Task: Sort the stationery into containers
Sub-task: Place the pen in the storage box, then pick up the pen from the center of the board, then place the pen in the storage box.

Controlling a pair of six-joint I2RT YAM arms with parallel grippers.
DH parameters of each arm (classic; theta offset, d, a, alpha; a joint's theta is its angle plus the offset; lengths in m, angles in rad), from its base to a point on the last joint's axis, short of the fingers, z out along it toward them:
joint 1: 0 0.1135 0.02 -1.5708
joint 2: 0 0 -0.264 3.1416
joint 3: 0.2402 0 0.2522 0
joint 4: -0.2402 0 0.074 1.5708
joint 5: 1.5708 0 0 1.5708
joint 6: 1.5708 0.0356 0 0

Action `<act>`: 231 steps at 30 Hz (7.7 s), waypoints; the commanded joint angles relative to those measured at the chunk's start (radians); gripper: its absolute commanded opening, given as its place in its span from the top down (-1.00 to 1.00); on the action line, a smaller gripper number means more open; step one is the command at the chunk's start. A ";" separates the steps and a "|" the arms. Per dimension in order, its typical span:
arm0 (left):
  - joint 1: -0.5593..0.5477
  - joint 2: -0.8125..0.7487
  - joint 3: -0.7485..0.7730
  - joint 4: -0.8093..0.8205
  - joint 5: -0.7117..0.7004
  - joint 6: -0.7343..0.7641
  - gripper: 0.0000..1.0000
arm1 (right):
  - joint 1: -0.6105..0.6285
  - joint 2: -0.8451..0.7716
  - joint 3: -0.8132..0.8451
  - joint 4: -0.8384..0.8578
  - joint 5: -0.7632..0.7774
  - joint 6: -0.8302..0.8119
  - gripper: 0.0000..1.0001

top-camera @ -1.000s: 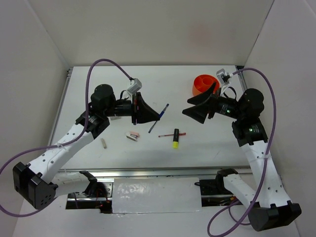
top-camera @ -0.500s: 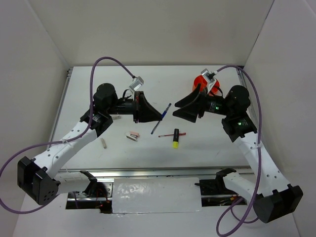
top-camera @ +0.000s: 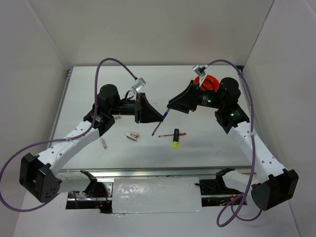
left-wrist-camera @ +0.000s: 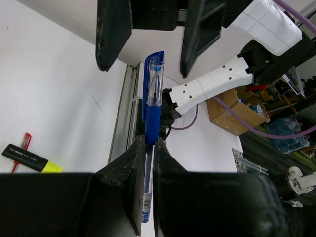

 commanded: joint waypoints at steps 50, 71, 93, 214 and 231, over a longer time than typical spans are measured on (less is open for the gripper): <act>0.270 -0.058 0.068 -0.553 -0.654 0.565 -0.99 | -0.422 0.510 0.494 -0.103 0.927 -0.725 1.00; 0.195 0.004 0.017 -0.513 -0.668 0.607 -0.99 | -0.402 0.642 0.537 -0.101 0.852 -0.674 1.00; 0.036 0.200 0.026 -0.499 -0.621 0.866 -0.66 | -0.362 0.719 0.479 -0.089 0.847 -0.674 0.11; -0.053 0.136 0.164 -0.478 -0.643 0.473 -0.26 | -0.055 0.339 0.184 -0.255 0.278 -0.131 1.00; 0.204 0.033 0.146 -0.516 -0.682 0.567 -0.99 | -0.304 0.495 0.580 -0.318 0.824 -0.789 1.00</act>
